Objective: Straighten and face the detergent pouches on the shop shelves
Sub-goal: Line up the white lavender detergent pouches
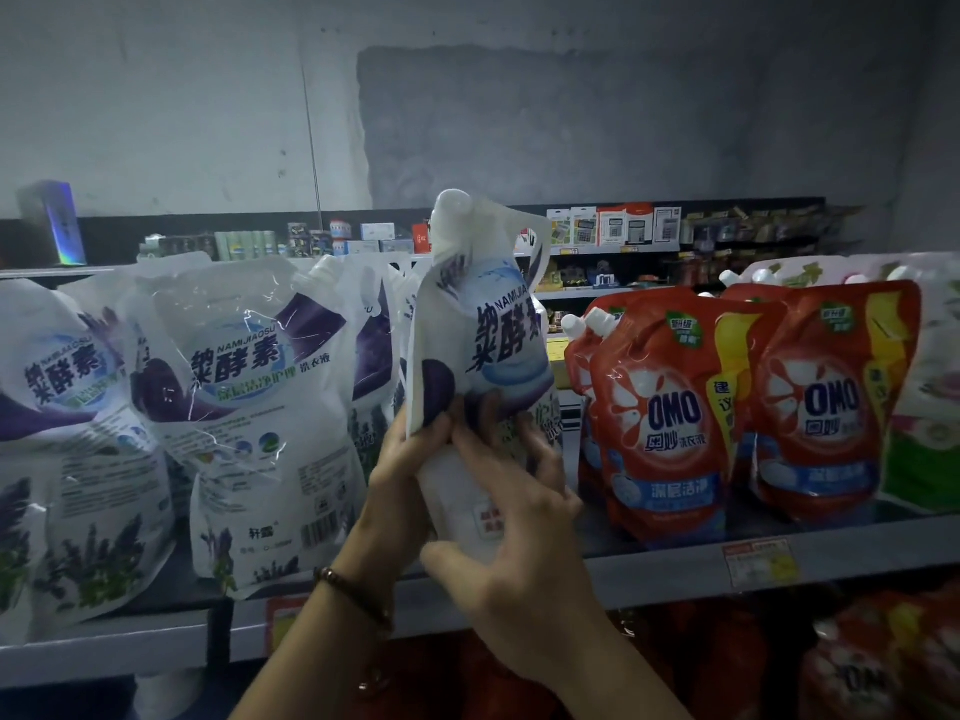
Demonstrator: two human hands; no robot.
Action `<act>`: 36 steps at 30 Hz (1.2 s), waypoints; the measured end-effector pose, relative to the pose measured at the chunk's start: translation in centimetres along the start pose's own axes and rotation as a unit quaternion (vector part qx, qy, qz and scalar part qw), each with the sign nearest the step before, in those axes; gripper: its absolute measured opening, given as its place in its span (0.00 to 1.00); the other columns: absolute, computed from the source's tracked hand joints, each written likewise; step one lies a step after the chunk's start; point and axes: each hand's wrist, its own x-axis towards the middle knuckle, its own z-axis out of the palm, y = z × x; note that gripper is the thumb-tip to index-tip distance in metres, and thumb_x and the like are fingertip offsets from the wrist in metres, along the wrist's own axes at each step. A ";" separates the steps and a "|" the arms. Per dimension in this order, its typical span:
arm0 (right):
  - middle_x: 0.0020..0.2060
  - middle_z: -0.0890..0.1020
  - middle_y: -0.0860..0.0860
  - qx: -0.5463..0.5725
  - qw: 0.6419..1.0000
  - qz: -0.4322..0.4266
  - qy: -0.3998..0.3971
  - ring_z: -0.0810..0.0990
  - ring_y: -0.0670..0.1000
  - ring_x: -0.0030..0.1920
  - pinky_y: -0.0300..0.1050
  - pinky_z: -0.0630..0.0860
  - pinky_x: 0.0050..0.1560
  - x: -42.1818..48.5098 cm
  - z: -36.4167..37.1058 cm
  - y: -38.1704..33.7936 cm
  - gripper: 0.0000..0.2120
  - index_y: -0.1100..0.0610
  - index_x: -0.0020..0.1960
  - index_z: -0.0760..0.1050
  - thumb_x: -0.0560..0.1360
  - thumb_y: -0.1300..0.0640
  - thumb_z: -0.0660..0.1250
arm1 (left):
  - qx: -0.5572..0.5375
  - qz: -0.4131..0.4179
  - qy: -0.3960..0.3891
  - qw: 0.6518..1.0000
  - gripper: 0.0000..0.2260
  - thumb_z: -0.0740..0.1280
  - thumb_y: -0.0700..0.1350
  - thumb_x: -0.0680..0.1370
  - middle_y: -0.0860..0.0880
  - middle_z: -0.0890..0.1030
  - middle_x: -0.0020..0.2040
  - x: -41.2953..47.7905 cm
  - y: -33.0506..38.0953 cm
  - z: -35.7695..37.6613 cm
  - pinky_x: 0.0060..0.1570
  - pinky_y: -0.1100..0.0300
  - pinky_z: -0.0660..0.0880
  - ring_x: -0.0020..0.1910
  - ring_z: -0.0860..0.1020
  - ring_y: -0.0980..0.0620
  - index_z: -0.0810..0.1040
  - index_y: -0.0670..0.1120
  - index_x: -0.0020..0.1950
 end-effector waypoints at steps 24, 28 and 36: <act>0.75 0.64 0.33 0.046 0.989 -0.006 0.143 0.66 0.38 0.77 0.36 0.70 0.74 -0.6 1.1 6.2 0.40 0.37 0.80 0.65 0.76 0.61 0.77 | 0.307 0.077 0.078 0.946 0.21 0.74 0.55 0.76 0.47 0.86 0.59 0.7 -2.3 -1.9 0.52 0.48 0.84 0.57 0.86 0.46 0.77 0.51 0.67; 0.77 0.68 0.37 0.074 0.976 0.035 0.204 0.64 0.35 0.77 0.32 0.67 0.74 0.3 0.7 8.0 0.35 0.45 0.81 0.64 0.79 0.60 0.74 | 0.367 0.074 0.121 0.919 0.33 0.81 0.65 0.69 0.51 0.84 0.61 -1.2 -3.7 -1.2 0.54 0.49 0.84 0.59 0.85 0.51 0.72 0.57 0.68; 0.58 0.85 0.36 0.289 0.949 0.127 0.015 0.83 0.38 0.61 0.42 0.83 0.58 2.9 -1.0 8.7 0.32 0.39 0.71 0.67 0.73 0.50 0.78 | 0.393 0.102 0.125 0.905 0.21 0.80 0.50 0.72 0.56 0.86 0.54 -1.8 -2.8 -0.8 0.45 0.60 0.83 0.51 0.86 0.58 0.79 0.51 0.63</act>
